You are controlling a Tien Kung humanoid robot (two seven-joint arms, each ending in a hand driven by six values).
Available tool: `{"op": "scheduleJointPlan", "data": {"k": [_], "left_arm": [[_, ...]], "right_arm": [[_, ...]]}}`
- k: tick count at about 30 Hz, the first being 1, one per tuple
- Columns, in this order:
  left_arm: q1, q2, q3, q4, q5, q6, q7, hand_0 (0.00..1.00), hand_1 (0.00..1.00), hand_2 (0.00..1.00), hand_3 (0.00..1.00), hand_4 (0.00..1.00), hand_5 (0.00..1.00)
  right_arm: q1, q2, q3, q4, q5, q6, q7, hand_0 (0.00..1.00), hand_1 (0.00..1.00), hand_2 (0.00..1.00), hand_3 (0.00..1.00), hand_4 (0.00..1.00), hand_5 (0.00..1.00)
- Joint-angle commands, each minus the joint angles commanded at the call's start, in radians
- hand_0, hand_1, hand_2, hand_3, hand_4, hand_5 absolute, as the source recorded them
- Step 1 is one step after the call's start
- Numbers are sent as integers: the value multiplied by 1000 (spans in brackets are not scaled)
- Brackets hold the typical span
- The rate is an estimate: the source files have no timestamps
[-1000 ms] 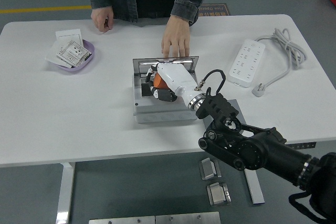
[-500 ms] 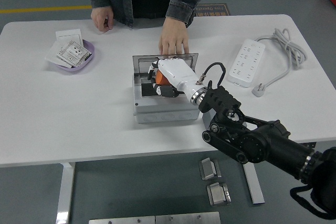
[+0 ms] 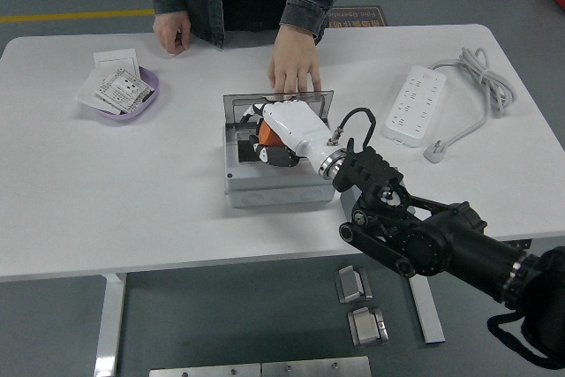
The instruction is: Pick up the cylinder from the cube,place it in the box,flap close box
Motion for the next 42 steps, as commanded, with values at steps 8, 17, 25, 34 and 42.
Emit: {"op": "scheduleJointPlan", "data": {"k": [8,17,25,34,42], "left_arm": [[1,0,-3,0,4,0,1,643,645,528,643,689,326],[2,-3,0,0,2,-1,0,643,644,528,641,688,325],[-1,-4,1,0,4,-2,-1,643,644,528,641,686,325],[9,-9,0,0,2,-1,0,643,644,528,639,684,325],[21,-10,-9,0,6,1,4,643,644,527,637,682,325]], "right_arm": [[-3,0,0,-1,-6,-5,0,340,421,527,707,879,290],[-19,-11,28,28,38,-16,10,347,419,525,695,919,317],[-25,-12,48,29,49,-17,18,342,415,524,688,931,327],[-87,-59,78,128,144,-24,27,367,421,520,685,937,332],[-129,-152,148,300,231,-6,7,408,444,521,681,934,352]]}}
